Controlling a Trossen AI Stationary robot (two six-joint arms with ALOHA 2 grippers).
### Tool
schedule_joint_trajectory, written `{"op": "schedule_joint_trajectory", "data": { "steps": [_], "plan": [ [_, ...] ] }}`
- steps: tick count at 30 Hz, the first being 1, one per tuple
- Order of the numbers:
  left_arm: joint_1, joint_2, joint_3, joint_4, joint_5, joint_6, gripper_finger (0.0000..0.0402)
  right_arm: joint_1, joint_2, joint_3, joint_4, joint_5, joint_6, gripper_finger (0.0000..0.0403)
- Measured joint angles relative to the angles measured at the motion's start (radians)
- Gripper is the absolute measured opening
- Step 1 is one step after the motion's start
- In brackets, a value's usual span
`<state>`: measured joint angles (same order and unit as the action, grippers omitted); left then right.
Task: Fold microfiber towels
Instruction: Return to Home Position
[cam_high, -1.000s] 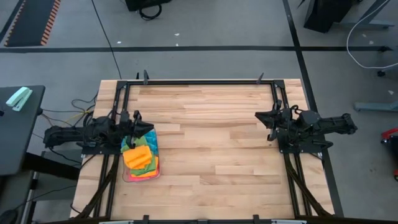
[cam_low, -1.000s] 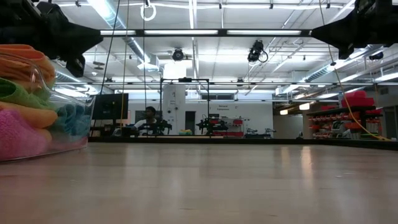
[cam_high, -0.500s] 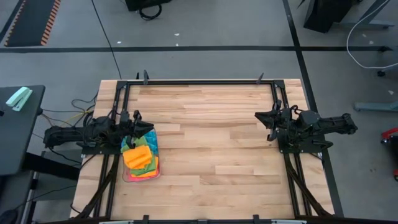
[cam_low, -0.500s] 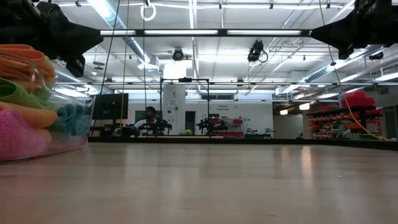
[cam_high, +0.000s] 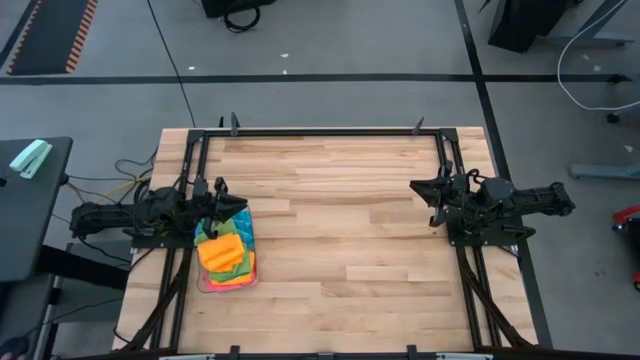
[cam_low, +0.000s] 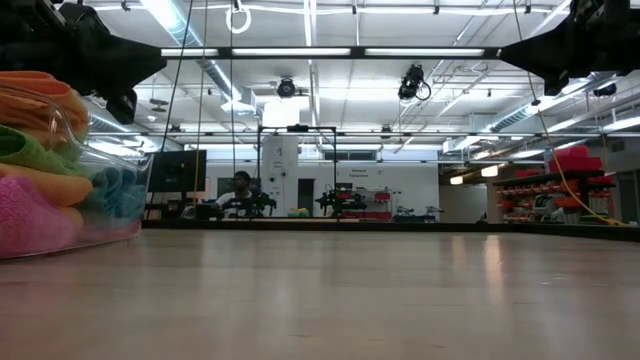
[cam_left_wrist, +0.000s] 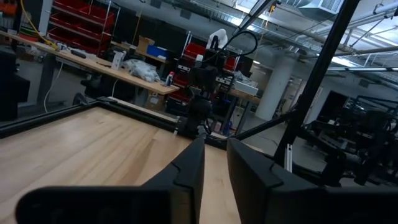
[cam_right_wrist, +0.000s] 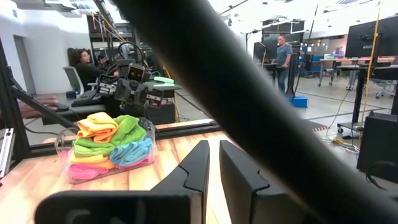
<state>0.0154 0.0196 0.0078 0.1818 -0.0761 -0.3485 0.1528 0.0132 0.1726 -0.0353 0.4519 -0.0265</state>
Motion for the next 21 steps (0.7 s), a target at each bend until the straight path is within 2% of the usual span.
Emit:
{"op": "schedule_joint_trajectory", "data": {
  "steps": [21],
  "plan": [
    [0.0, 0.0, 0.0, 0.0, 0.0, 0.0, 0.0074, 0.0, 0.0, 0.001, 0.0, 0.0, 0.0, 0.0044]
  ]
}}
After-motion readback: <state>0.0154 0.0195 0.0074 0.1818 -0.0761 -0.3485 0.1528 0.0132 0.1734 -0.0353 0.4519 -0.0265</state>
